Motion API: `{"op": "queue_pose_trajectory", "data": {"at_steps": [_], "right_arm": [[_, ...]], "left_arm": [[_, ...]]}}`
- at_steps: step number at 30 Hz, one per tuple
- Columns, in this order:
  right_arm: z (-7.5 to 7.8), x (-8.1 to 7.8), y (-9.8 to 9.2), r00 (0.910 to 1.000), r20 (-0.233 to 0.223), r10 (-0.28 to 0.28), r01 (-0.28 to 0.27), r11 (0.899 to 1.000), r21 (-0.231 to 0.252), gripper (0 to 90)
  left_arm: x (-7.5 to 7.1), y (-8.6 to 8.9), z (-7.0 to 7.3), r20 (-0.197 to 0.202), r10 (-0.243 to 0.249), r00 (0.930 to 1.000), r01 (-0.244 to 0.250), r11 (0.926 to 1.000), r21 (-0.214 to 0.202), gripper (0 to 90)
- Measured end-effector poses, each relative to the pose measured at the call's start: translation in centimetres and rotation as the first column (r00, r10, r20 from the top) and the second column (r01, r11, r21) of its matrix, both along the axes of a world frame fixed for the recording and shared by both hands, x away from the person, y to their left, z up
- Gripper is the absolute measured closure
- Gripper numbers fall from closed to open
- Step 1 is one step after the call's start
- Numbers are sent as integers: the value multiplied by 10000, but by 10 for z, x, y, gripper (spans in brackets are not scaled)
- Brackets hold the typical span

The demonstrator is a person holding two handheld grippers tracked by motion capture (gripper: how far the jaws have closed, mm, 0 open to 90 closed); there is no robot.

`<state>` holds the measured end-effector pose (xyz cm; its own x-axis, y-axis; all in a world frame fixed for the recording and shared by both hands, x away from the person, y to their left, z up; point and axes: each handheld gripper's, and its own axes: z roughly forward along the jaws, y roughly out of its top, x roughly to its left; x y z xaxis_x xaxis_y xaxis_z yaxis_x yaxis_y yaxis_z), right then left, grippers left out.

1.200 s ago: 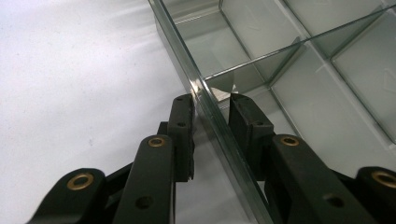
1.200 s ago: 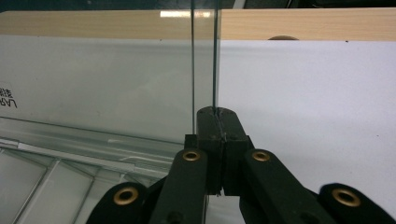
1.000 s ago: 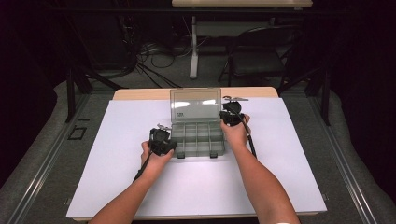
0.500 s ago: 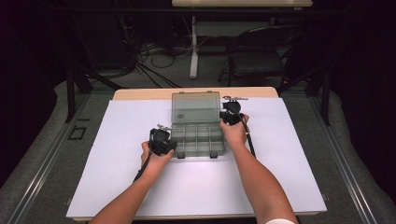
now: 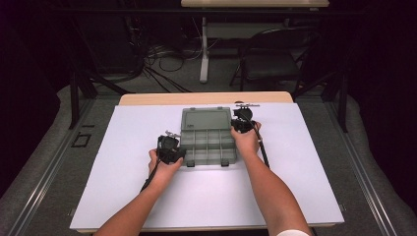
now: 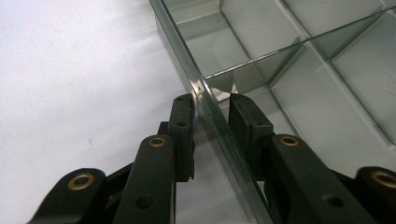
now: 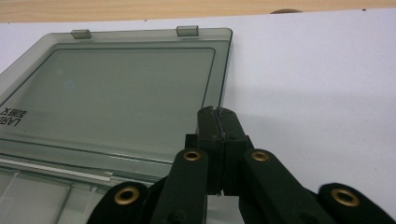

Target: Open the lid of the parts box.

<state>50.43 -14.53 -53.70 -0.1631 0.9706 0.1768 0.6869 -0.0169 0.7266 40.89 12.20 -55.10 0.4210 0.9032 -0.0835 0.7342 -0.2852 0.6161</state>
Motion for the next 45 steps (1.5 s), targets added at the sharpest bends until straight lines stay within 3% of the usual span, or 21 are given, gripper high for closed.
{"op": "queue_pose_trajectory", "data": {"at_steps": [7, 15, 20, 24, 28, 34, 38, 40, 42, 45], "right_arm": [[-1, 0, 1, 9999, 112, -55, 54, 10000, 33, 900], [-1, -1, 2, 9994, 349, 90, -79, 9994, -339, 893], [2, -3, 5, 9978, 578, 327, -313, 9992, -249, 804], [6, -6, 8, 9962, 693, 526, -489, 9973, -553, 734], [10, -9, 10, 9942, 822, 690, -647, 9964, -545, 659], [23, -18, 12, 9866, 1172, 1131, -1007, 9892, -1070, 554], [34, -29, 10, 9827, 1283, 1336, -1206, 9872, -1039, 514], [39, -34, 9, 9800, 1318, 1494, -1360, 9851, -1056, 502], [43, -40, 8, 9709, 1628, 1754, -1595, 9815, -1061, 493], [50, -49, 7, 9633, 1817, 1974, -1798, 9776, -1092, 475]], "left_arm": [[0, 0, 0, 12, 28, 10000, -28, 10000, -3, 714], [-1, -1, 0, 25, 84, 10000, -84, 10000, -2, 715], [-1, -1, 0, 24, 106, 9999, -106, 9999, -8, 715], [-2, -1, -1, 61, 160, 9999, -160, 9999, -29, 716], [-2, -1, -1, 79, 145, 9999, -144, 9999, -18, 716], [-1, 0, -1, 31, 95, 10000, -95, 9999, -103, 708], [3, 3, 0, -269, 89, 9996, -101, 9990, -445, 689], [3, 4, 2, -378, 111, 9992, -130, 9986, -509, 647], [3, 6, 5, -292, 242, 9993, -255, 9987, -451, 595], [3, 11, 12, -132, 349, 9993, -357, 9968, -710, 518]]}}
